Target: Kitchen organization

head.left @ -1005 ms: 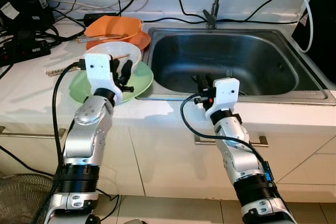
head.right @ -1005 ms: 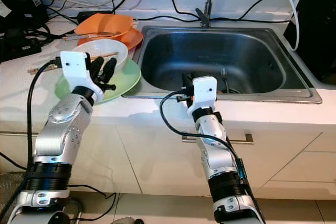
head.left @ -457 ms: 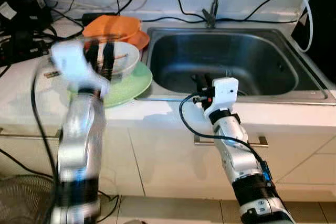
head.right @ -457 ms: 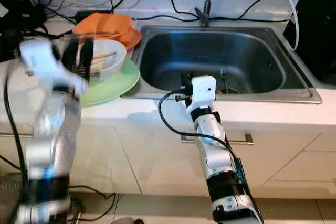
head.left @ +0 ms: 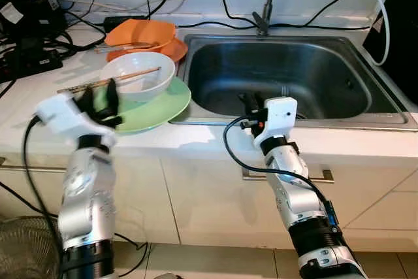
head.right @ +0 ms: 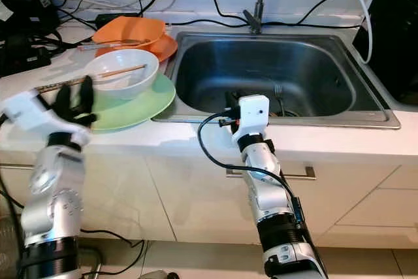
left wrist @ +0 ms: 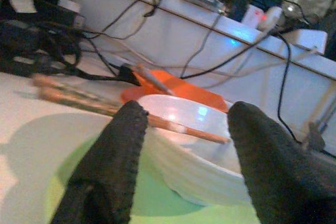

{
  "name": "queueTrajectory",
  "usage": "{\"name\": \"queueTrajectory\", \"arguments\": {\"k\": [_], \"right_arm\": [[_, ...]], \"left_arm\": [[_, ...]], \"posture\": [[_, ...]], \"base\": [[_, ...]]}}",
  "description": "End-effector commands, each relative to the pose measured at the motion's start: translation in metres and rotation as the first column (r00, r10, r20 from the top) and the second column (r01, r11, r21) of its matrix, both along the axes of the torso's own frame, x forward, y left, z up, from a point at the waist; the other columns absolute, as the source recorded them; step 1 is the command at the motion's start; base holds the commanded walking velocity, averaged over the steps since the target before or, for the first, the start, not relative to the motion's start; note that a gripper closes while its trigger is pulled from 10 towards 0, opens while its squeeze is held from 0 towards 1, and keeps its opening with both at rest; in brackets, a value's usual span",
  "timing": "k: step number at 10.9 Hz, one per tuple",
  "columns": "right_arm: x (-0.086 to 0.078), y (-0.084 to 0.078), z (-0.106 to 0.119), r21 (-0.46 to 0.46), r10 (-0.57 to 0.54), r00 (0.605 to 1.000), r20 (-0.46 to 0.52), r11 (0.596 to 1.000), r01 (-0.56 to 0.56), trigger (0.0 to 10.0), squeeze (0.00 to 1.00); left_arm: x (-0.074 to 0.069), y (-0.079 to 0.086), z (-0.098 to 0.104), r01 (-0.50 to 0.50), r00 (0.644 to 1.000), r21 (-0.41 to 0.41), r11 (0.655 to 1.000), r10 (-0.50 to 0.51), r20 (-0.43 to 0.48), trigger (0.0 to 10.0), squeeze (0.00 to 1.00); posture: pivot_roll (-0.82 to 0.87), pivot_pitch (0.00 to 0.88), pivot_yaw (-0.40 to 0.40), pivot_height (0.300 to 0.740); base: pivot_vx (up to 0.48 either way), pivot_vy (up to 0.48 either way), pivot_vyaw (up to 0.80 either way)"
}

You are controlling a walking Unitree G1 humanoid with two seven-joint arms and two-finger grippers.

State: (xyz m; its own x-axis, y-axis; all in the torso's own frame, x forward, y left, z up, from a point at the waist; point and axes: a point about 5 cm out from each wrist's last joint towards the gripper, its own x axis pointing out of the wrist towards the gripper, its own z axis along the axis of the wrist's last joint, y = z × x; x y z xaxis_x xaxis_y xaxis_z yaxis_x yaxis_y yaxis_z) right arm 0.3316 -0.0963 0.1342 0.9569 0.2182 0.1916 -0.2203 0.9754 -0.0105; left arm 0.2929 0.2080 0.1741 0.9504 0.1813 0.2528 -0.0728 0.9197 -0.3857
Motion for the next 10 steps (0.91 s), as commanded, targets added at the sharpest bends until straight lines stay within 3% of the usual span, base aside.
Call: {"name": "queueTrajectory", "arguments": {"k": [1,2,3,10], "right_arm": [[0.003,0.001,0.006,0.011,0.007,1.000,0.018,1.000,-0.007,10.0,0.00],[0.004,0.001,0.006,0.011,0.007,1.000,0.018,1.000,-0.008,10.0,0.00],[0.004,0.001,0.006,0.011,0.006,1.000,0.019,1.000,-0.006,10.0,0.00],[0.005,-0.001,0.006,0.005,0.001,1.000,0.020,1.000,-0.001,10.0,0.00]], "left_arm": [[-0.003,0.001,-0.006,-0.016,1.000,-0.038,0.999,0.015,-0.014,10.0,1.00],[-0.005,0.002,-0.010,-0.032,0.999,-0.060,0.998,0.030,-0.025,10.0,1.00],[-0.006,0.003,-0.013,-0.049,0.998,-0.086,0.995,0.046,-0.031,10.0,0.00],[0.012,0.024,-0.009,-0.107,0.994,-0.100,0.989,0.105,-0.029,10.0,0.00]], "posture": [[0.16,0.000,0.030,0.740],[0.16,0.000,0.030,0.740],[0.16,0.000,0.029,0.740],[0.14,0.000,0.033,0.740]], "base": [[0.000,0.000,0.00],[0.000,0.000,0.00],[0.000,0.000,0.00],[0.000,0.000,0.00]]}}
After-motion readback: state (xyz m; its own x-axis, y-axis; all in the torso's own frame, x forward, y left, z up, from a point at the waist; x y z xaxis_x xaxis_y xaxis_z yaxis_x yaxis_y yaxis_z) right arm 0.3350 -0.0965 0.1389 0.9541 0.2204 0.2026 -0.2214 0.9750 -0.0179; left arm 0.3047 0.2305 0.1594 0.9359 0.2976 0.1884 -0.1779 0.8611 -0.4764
